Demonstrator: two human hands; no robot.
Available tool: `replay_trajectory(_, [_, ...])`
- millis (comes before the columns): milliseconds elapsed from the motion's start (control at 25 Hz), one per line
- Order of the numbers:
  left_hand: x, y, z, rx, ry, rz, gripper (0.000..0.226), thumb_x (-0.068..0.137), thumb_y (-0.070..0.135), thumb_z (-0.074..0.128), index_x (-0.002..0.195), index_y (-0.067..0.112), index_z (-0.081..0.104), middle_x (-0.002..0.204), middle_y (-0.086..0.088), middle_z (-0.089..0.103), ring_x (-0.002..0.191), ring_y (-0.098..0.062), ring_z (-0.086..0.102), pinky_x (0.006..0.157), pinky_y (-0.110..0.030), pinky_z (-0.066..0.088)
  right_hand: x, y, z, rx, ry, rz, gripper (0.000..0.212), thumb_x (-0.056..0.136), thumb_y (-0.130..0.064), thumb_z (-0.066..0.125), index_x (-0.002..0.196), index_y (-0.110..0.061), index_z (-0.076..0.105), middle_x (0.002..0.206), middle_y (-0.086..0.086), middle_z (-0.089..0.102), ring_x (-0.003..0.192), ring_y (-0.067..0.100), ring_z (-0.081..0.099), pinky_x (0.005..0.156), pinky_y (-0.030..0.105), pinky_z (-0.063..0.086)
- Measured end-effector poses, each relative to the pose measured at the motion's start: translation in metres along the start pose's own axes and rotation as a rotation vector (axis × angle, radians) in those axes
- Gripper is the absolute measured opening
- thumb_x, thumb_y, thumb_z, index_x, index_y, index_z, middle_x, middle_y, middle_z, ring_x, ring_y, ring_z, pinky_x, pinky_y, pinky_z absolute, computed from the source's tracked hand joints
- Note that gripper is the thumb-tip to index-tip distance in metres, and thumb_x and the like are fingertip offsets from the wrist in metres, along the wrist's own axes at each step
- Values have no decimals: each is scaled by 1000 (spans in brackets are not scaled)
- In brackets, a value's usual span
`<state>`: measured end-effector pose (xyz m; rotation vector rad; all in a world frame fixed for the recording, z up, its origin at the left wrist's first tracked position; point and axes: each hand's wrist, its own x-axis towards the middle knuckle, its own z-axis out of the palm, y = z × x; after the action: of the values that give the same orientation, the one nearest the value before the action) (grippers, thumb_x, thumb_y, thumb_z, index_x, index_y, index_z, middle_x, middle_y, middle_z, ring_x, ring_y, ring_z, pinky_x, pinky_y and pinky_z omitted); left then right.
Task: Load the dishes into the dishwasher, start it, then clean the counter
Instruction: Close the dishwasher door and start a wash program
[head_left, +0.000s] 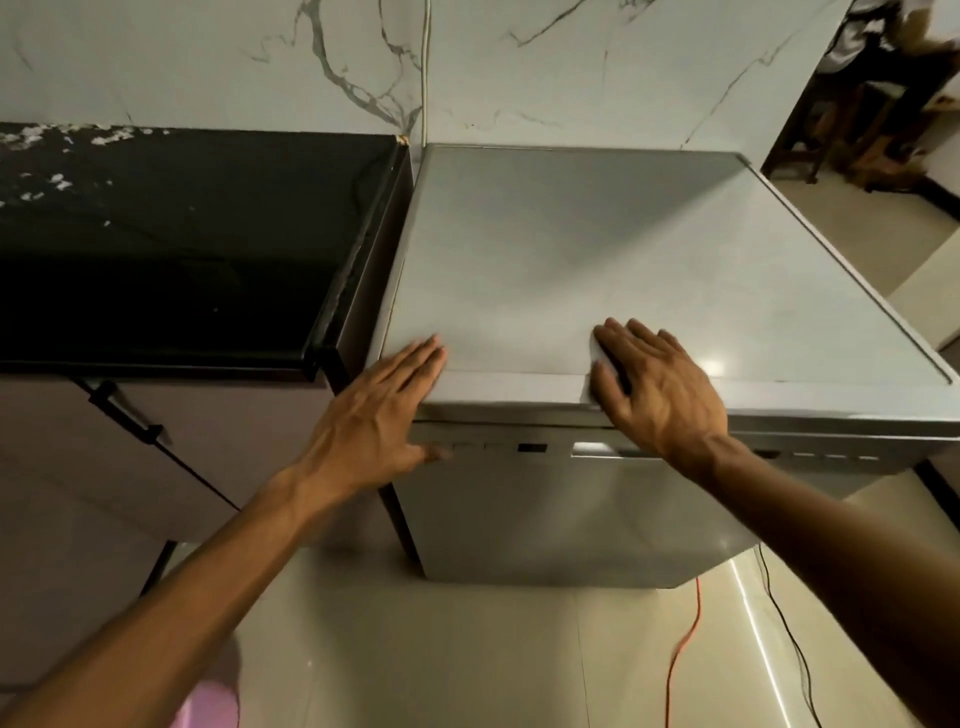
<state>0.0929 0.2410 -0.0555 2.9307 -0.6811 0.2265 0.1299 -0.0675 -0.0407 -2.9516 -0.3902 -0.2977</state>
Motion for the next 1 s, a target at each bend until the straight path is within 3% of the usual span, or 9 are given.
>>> replay_trajectory(120, [-2, -5, 8, 20, 93, 42, 98, 79, 28, 73, 154, 15, 10, 160, 0, 7, 147, -12, 5, 117, -27, 1, 1, 1, 3, -17, 58, -42, 69, 92, -51, 18, 141, -14, 47, 147, 7, 48, 137, 27, 41, 114, 40, 30])
replay_trajectory(240, [-4, -3, 11, 38, 160, 23, 98, 74, 31, 77, 152, 12, 21, 159, -6, 22, 145, -20, 22, 116, -35, 13, -2, -5, -2, -29, 162, -70, 49, 94, -40, 32, 125, -10, 56, 119, 13, 63, 109, 31, 55, 88, 35, 40])
replay_trajectory(320, [-2, -2, 13, 47, 181, 16, 100, 71, 34, 79, 152, 11, 25, 157, -7, 26, 144, -21, 26, 116, -37, 18, -3, -7, -4, -43, 197, -80, 37, 97, -34, 37, 116, -9, 57, 102, 14, 63, 94, 30, 54, 73, 30, 30])
replay_trajectory(480, [-2, -4, 18, 91, 206, 23, 105, 66, 39, 83, 150, 10, 27, 156, -8, 31, 142, -22, 31, 116, -38, 24, -6, -5, -2, -27, 239, -100, 29, 99, -30, 41, 108, -9, 57, 94, 13, 60, 87, 28, 52, 66, 21, 15])
replay_trajectory(720, [-3, -5, 19, 106, 219, 34, 105, 66, 44, 83, 150, 10, 28, 155, -8, 32, 142, -23, 33, 116, -41, 28, -5, -4, -2, -10, 264, -112, 27, 98, -31, 40, 102, -10, 57, 88, 10, 57, 83, 28, 51, 63, 22, 14])
replay_trajectory(880, [1, 2, 24, 28, 316, -19, 92, 79, 70, 55, 148, 13, 34, 153, -5, 37, 140, -18, 34, 115, -39, 26, -3, 1, 6, -20, 292, -109, 31, 95, -37, 36, 95, -13, 55, 85, 8, 56, 82, 29, 53, 64, 28, 21])
replay_trajectory(1000, [1, 6, 27, 16, 370, -60, 89, 83, 76, 41, 145, 13, 40, 149, -5, 42, 138, -19, 39, 113, -38, 30, 0, 4, 12, -15, 308, -88, 34, 91, -42, 32, 91, -16, 53, 82, 7, 56, 81, 31, 54, 62, 30, 25])
